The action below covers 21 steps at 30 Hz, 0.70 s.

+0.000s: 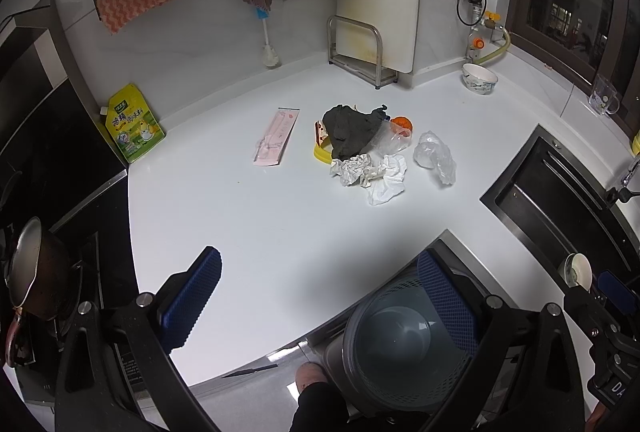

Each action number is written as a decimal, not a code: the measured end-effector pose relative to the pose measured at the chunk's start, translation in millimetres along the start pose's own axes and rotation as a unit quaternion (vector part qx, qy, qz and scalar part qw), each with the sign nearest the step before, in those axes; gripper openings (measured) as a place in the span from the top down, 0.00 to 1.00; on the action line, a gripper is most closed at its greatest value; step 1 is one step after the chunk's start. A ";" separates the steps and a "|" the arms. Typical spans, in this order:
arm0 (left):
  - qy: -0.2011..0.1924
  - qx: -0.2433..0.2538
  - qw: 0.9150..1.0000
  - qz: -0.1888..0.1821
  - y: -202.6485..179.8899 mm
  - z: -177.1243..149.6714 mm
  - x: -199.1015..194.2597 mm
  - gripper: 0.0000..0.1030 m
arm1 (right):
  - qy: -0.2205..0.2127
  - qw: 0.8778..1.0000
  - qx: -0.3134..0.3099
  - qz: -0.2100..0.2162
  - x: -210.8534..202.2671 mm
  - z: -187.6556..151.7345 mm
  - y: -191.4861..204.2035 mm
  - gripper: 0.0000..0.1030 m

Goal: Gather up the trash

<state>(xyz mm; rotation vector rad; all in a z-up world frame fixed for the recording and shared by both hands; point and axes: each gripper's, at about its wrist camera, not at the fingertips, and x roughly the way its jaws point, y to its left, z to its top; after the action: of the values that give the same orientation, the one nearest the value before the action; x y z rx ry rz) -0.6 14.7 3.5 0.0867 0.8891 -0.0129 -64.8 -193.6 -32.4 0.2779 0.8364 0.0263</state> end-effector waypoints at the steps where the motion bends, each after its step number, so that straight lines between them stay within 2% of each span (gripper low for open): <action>1: 0.000 0.000 1.000 0.000 0.0 0.0 0.0 0.06 | 0.000 1.000 0.000 0.000 -0.6 -0.7 -0.1 0.20; 9: 0.002 -0.004 1.000 0.003 1.1 -0.2 -1.1 0.06 | 0.001 1.000 -0.001 0.003 -1.5 -2.1 -1.7 0.20; 14: 0.010 -0.015 1.000 0.010 -0.3 -8.9 -1.4 0.06 | 0.007 1.000 -0.007 0.018 0.2 -6.6 -12.4 0.20; 21: 0.033 -0.022 0.999 0.030 4.7 -28.5 11.2 0.06 | 0.027 0.999 -0.011 0.032 26.3 -7.3 -26.7 0.20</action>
<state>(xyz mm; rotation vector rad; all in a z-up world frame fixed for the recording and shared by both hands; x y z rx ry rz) -15.4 22.0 -22.7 0.0734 0.9510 0.0654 -54.8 -214.1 -63.1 0.2849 0.8801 0.1028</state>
